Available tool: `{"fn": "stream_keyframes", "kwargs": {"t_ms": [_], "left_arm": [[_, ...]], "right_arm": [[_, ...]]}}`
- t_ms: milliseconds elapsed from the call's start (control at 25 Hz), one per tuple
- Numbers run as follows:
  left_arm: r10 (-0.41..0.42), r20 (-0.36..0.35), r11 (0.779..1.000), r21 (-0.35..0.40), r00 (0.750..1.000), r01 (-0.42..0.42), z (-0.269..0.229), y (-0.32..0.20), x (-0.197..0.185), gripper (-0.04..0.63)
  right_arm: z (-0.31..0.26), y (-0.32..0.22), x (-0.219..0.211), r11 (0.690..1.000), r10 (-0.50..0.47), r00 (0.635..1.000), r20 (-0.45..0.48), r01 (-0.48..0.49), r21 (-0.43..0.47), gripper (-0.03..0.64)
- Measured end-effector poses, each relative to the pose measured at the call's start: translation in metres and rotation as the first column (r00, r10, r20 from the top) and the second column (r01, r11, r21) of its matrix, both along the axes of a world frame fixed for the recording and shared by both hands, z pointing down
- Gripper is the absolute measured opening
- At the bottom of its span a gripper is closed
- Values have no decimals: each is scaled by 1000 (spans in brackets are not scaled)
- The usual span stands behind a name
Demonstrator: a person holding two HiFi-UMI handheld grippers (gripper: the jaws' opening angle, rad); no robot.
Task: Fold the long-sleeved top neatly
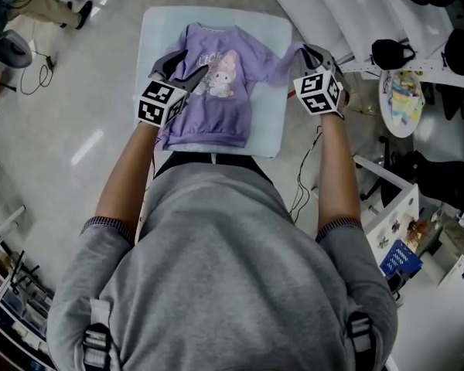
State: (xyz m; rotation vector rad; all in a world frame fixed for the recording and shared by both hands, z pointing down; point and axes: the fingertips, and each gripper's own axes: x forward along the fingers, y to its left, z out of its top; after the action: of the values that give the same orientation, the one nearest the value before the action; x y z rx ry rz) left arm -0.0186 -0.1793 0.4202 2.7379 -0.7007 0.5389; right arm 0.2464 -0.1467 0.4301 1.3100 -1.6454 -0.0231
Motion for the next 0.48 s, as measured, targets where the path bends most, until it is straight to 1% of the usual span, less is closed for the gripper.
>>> {"fn": "stream_keyframes", "kwargs": {"t_ms": [80, 160, 280, 480], "left_arm": [[-5, 2, 1000, 5, 1000, 5, 0, -7, -8, 291], [-10, 8, 1000, 13, 1000, 10, 2, -14, -16, 291], [-24, 13, 1000, 2, 1000, 24, 7, -23, -28, 291], [-57, 9, 998, -18, 998, 57, 21, -40, -48, 291]], "right_arm": [[6, -12, -17, 998, -56, 996, -74, 54, -17, 35], [13, -24, -34, 994, -105, 988, -115, 102, -38, 35], [25, -41, -57, 986, -164, 977, -139, 156, -65, 35], [46, -70, -96, 970, -236, 962, -140, 225, -93, 35]]}}
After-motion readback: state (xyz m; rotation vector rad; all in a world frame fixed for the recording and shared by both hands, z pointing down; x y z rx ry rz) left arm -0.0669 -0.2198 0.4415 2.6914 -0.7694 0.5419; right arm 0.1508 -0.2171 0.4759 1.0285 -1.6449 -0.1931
